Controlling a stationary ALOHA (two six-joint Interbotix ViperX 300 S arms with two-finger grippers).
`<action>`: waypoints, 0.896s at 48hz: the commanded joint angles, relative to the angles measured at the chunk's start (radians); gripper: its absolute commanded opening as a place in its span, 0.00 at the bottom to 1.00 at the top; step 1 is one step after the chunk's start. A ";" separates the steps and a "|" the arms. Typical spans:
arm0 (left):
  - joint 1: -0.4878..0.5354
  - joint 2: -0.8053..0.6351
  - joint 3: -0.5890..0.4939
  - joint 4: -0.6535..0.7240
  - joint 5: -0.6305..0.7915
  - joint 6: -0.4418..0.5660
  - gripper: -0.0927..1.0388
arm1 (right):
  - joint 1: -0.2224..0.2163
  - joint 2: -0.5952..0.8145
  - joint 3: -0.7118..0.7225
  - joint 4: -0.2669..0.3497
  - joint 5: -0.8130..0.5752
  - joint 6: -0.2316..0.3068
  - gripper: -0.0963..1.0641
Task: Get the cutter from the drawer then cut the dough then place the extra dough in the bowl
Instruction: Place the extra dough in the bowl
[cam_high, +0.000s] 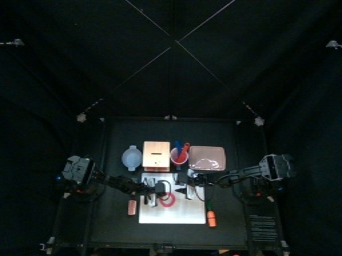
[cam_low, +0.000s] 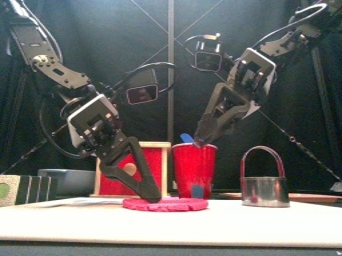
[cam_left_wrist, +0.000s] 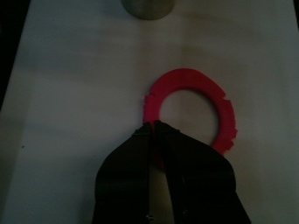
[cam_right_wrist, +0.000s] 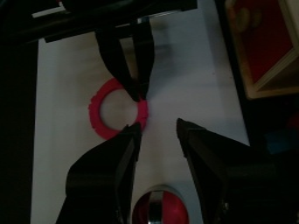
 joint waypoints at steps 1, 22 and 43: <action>-0.014 -0.054 0.012 0.031 -0.012 -0.003 0.51 | -0.006 -0.020 -0.009 0.002 -0.005 -0.002 0.74; -0.008 -0.296 0.094 0.147 -0.179 -0.002 0.51 | -0.012 -0.018 0.005 0.017 0.008 0.000 0.74; 0.167 -0.597 0.229 0.173 -0.232 0.032 0.51 | -0.021 -0.018 0.008 0.017 0.012 -0.002 0.74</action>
